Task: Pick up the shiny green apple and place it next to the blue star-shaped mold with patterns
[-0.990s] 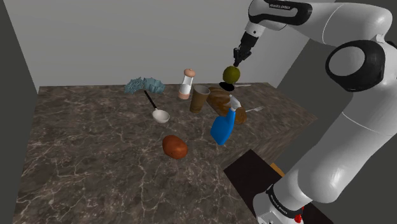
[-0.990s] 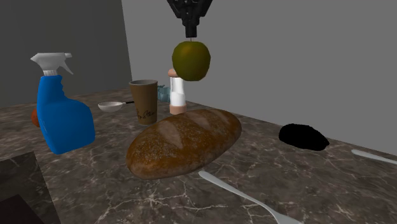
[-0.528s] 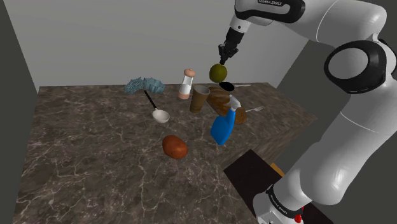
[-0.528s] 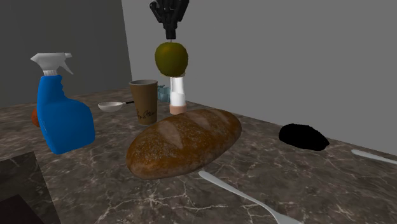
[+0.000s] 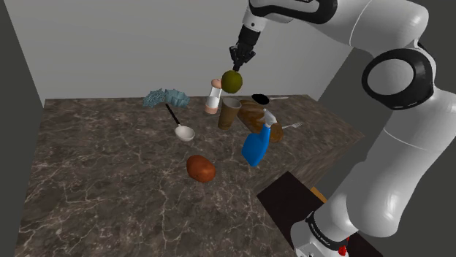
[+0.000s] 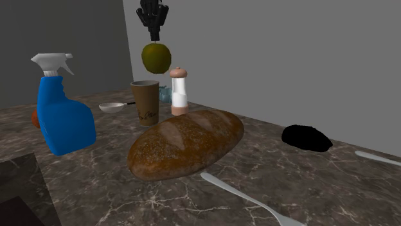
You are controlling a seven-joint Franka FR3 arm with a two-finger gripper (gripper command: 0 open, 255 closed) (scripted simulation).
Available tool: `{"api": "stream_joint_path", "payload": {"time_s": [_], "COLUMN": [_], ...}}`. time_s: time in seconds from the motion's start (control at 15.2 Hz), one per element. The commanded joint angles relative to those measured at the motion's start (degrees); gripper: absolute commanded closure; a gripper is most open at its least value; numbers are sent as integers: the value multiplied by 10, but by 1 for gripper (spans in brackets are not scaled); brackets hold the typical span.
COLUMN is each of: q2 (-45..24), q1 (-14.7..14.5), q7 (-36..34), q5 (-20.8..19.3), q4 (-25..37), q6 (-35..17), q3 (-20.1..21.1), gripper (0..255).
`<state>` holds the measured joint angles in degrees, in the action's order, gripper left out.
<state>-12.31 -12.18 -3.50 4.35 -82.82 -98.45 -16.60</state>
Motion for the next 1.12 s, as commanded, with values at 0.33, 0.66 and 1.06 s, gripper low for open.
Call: {"api": "stream_joint_path", "payload": {"time_s": [0.33, 0.66, 1.06], "q2": [-62, -78, -70], "q1": [-43, -55, -59], "q7": [-79, -97, -96], "q5": [3, 3, 2], "q4": [90, 91, 33], "q6": [27, 11, -39], "q3": [29, 36, 36], "gripper": [255, 255, 255]}}
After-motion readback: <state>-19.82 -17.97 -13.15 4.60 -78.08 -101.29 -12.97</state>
